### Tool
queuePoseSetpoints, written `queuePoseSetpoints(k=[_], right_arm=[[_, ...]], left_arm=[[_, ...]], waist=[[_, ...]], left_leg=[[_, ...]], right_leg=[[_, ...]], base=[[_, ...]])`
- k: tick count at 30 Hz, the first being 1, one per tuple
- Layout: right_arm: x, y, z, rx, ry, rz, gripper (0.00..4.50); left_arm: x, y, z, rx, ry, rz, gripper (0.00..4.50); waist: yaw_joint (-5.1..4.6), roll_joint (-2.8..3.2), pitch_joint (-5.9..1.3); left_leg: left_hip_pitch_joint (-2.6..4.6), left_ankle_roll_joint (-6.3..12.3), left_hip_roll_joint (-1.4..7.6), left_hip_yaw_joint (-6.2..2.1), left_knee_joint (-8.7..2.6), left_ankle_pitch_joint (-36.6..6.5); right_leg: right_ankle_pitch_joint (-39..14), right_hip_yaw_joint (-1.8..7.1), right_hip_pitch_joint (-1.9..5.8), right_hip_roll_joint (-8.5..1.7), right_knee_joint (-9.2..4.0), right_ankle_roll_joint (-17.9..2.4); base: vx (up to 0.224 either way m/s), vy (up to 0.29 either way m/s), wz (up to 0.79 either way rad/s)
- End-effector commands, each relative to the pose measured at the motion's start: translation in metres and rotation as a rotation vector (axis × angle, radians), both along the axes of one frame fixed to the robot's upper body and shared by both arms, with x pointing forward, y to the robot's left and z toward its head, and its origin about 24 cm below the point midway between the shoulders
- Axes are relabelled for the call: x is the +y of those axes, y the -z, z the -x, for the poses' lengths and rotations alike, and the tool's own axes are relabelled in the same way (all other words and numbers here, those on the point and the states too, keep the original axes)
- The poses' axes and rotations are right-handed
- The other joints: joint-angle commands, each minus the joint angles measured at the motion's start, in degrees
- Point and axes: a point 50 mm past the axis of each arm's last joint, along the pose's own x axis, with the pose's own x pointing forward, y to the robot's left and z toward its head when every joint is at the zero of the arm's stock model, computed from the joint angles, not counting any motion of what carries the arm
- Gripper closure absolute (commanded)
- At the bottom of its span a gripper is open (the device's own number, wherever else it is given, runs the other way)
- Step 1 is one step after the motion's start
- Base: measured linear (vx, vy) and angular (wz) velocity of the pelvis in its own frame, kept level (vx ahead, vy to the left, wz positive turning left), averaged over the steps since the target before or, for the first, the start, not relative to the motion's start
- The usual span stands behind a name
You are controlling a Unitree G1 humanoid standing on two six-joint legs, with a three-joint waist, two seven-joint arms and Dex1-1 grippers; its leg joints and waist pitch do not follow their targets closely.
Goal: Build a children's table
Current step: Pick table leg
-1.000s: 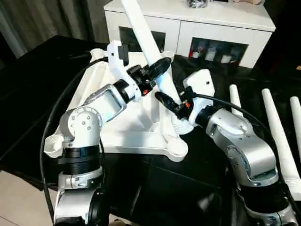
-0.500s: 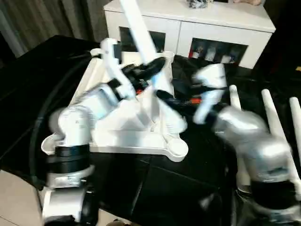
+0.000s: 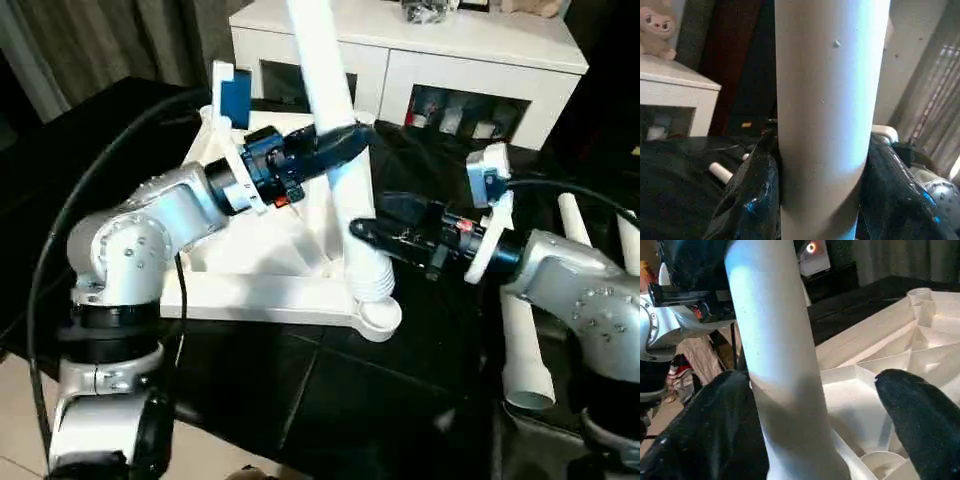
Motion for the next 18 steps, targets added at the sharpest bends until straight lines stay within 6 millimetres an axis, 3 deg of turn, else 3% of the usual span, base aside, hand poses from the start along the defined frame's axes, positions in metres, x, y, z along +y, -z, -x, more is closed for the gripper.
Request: queuePoseSetpoints(k=[1, 4, 5, 9, 14, 15, 18], right_arm=[[0.003, -0.004, 0.000, 0.009, -0.022, 0.009, 0.00], [0.005, -0.008, -0.002, 0.019, -0.023, -0.010, 0.00], [0.006, -0.011, -0.003, 0.023, -0.028, -0.023, 0.00], [0.011, -0.015, -0.005, 0.027, -0.052, -0.034, 0.00], [0.017, -0.019, -0.007, 0.027, -0.081, -0.037, 0.00], [0.018, -0.018, -0.008, 0.032, -0.085, -0.019, 0.00], [0.019, -0.018, -0.008, 0.041, -0.089, 0.001, 0.00]], left_arm=[[-0.002, -0.013, -0.002, -0.053, 0.002, 0.023, 2.67], [0.000, -0.017, -0.003, -0.051, 0.008, 0.050, 2.67], [0.000, -0.019, -0.003, -0.052, 0.018, 0.057, 2.67], [0.001, -0.018, -0.003, -0.054, 0.027, 0.057, 2.67], [0.001, -0.018, -0.005, -0.055, 0.033, 0.053, 2.67], [0.001, -0.017, -0.004, -0.054, 0.040, 0.050, 2.67], [0.002, -0.017, -0.004, -0.053, 0.043, 0.048, 2.67]], waist=[[0.13, -0.60, -4.16], [0.18, -0.96, -4.24], [0.22, -0.86, -4.28], [0.19, -0.67, -4.26], [0.25, -0.85, -4.39], [0.22, -1.12, -4.42], [0.36, -0.92, -4.37]], left_leg=[[0.71, 1.44, 4.47, -1.46, -4.63, -2.9], [0.71, 1.33, 4.39, -1.34, -4.58, -2.7], [0.44, 1.18, 4.34, -1.49, -4.58, -2.4], [0.51, 0.65, 4.40, -1.44, -4.66, -2.8], [0.33, 0.70, 4.44, -1.47, -4.67, -1.5], [0.29, 0.75, 4.46, -1.42, -4.66, -1.2], [0.35, 0.59, 4.52, -1.41, -4.66, -1.1]], right_leg=[[-11.7, 2.12, 3.21, -3.64, -3.52, -14.3], [-11.3, 2.12, 3.16, -3.57, -3.50, -14.4], [-11.6, 2.06, 3.38, -3.74, -3.36, -14.3], [-11.8, 2.04, 3.16, -3.58, -3.41, -13.8], [-9.8, 1.96, 3.36, -3.68, -3.17, -14.0], [-9.5, 1.96, 3.43, -3.68, -3.12, -14.1], [-9.4, 1.94, 3.39, -3.77, -3.07, -14.0]], base=[[0.000, 0.000, 0.00], [0.000, 0.000, 0.00], [0.000, 0.000, 0.00], [0.000, 0.000, 0.00], [0.000, 0.000, 0.00], [0.000, 0.000, 0.00], [0.000, 0.000, 0.00]])
